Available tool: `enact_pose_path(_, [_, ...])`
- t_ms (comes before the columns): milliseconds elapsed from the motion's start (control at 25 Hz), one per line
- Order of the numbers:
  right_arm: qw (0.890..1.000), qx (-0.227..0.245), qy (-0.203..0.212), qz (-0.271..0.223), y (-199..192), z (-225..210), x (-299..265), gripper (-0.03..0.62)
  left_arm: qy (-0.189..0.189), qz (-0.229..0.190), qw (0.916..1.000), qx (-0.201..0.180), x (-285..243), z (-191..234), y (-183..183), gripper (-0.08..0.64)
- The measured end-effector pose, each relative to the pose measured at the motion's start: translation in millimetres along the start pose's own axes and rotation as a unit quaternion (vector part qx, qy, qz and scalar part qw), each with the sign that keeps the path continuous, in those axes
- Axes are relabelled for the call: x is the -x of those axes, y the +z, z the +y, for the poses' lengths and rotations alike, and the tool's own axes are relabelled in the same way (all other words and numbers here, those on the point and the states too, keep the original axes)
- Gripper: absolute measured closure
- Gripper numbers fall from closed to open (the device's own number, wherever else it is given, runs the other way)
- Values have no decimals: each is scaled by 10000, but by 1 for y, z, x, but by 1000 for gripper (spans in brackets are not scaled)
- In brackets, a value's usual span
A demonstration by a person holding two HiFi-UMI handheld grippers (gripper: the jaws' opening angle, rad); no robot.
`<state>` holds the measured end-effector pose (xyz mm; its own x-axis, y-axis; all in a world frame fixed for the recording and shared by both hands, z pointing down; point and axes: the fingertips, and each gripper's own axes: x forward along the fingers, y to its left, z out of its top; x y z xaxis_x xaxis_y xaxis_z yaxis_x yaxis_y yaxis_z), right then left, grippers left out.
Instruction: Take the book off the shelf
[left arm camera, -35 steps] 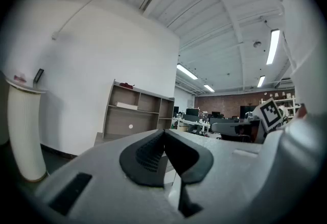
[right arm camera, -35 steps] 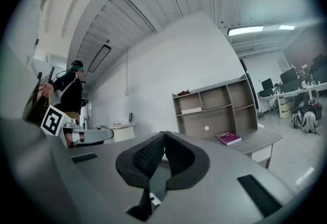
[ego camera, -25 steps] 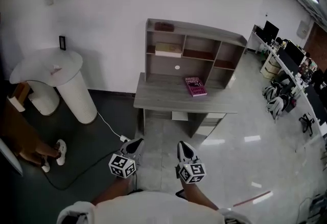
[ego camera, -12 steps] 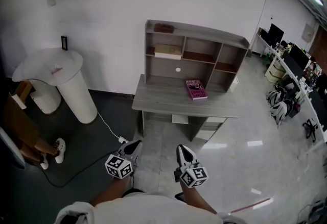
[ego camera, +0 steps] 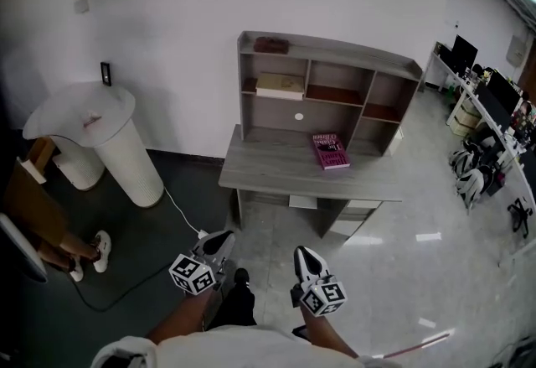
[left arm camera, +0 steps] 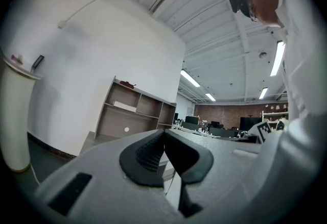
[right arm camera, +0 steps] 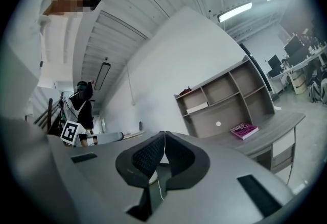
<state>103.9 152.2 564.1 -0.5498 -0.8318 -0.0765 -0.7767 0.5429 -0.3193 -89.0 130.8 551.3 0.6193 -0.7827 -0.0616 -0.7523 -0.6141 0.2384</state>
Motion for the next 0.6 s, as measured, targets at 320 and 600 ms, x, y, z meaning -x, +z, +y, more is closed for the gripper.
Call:
enact_pose_path(320, [9998, 61, -29, 161, 8, -40, -98, 577, -109, -151, 9996, 195, -75, 83, 15, 545])
enact_pose_path(600, [9998, 39, -174, 128, 31, -77, -206, 577, -382, -256, 9985, 284, -155, 159, 51, 545])
